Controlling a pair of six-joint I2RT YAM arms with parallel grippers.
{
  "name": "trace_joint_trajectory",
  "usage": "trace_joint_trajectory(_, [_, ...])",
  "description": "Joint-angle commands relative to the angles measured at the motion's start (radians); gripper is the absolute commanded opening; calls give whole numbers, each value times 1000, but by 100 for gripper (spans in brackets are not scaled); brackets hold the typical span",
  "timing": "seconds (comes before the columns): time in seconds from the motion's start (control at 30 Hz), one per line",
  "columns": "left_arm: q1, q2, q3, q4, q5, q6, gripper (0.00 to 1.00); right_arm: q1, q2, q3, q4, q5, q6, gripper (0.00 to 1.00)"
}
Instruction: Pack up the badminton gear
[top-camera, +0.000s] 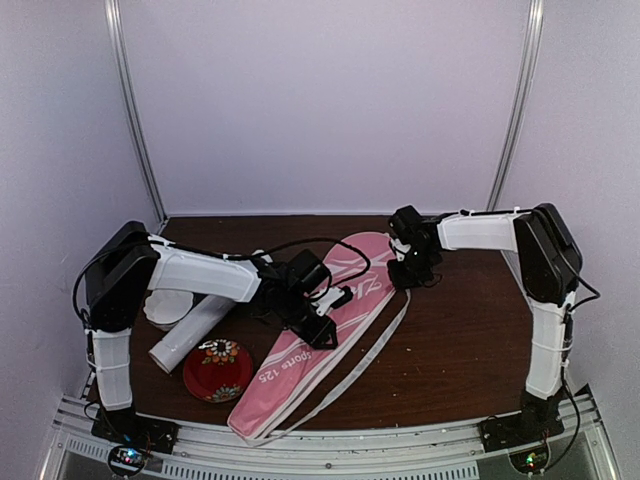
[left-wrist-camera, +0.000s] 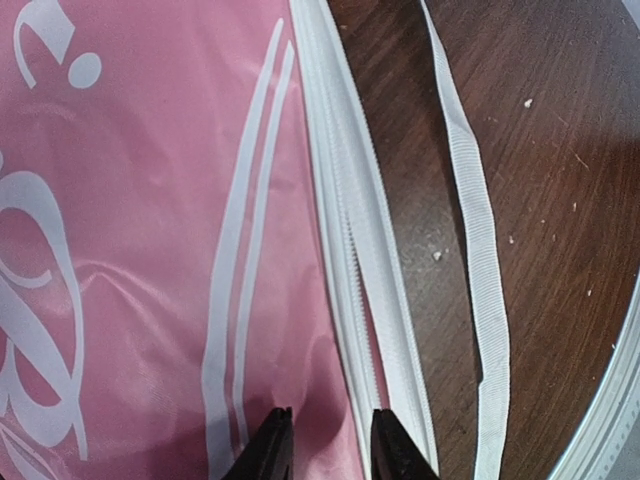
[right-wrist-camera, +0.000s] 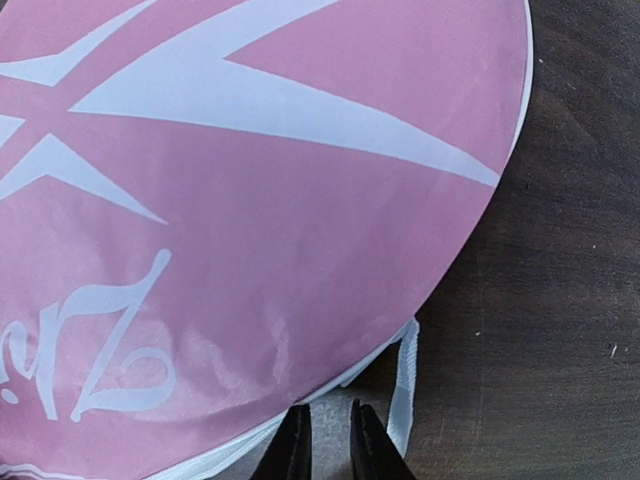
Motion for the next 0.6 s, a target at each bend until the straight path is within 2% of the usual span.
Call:
trace_joint_trajectory(0.0, [2, -9, -19, 36, 6, -6, 29, -4, 36, 43, -45, 76, 16, 17])
trace_joint_trajectory(0.23, [2, -15, -38, 53, 7, -9, 29, -15, 72, 68, -39, 77, 31, 22])
trace_joint_trajectory(0.57, [2, -15, -45, 64, 13, -4, 29, -9, 40, 51, 11, 27, 5, 32])
